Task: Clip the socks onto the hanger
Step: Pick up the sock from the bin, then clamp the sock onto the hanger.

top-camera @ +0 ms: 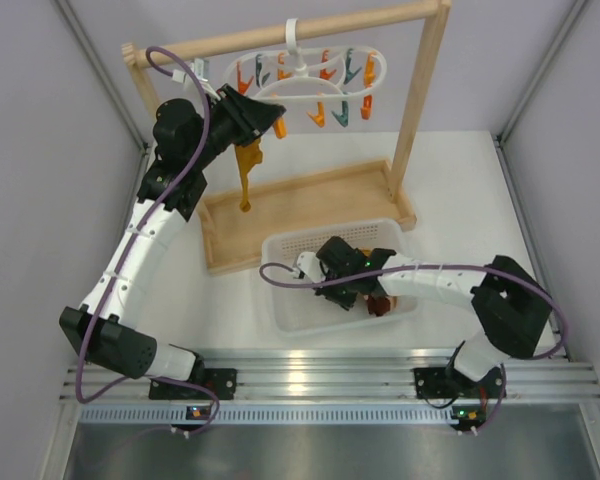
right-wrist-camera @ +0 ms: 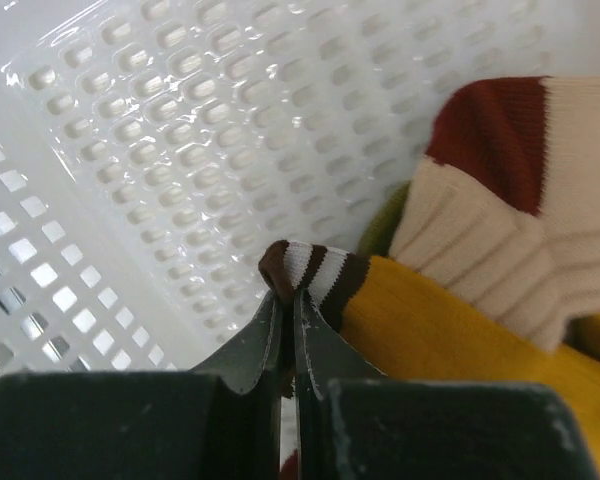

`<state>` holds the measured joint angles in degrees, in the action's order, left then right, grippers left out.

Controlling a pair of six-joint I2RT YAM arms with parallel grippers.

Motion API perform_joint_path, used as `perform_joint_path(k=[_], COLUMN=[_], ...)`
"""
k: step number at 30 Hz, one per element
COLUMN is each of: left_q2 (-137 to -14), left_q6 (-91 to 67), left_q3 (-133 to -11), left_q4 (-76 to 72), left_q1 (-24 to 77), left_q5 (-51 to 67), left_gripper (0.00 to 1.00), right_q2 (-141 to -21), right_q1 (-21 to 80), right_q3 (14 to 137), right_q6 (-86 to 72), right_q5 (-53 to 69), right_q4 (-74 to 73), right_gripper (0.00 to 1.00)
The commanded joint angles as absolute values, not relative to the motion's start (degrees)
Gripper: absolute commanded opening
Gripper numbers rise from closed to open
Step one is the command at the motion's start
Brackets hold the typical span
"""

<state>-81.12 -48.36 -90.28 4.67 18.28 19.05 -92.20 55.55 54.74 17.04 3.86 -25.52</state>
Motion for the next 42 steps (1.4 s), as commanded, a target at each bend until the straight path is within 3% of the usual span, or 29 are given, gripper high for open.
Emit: perform_joint_path(k=[1, 12, 25, 31, 42], left_q2=[-79.45, -79.63, -79.8, -80.33, -80.51], left_q6=[-48.34, -49.04, -48.87, -49.92, -48.52], left_q3=[-88.59, -87.89, -87.54, -88.68, -89.65], left_q4=[7.91, 6.59, 4.48, 5.88, 9.67], left_q1=[17.49, 17.49, 17.49, 17.49, 17.67], left_q5=[20.04, 21.0, 24.78, 24.52, 18.99], left_gripper=[0.0, 0.0, 0.0, 0.0, 0.0], right_q2=[-83.42, -73.83, -78.31, -83.4, -85.34], right_q1=[52.39, 42.82, 34.98, 36.99, 46.4], right_q3=[56.42, 70.13, 90.96, 97.29, 93.8], right_q6=[18.54, 20.48, 18.99, 14.95, 18.28], right_q5=[4.83, 14.75, 33.4, 18.5, -8.41], right_q4=[-26.1, -32.61, -31.12, -25.33, -12.75], right_gripper=[0.0, 0.0, 0.0, 0.0, 0.0])
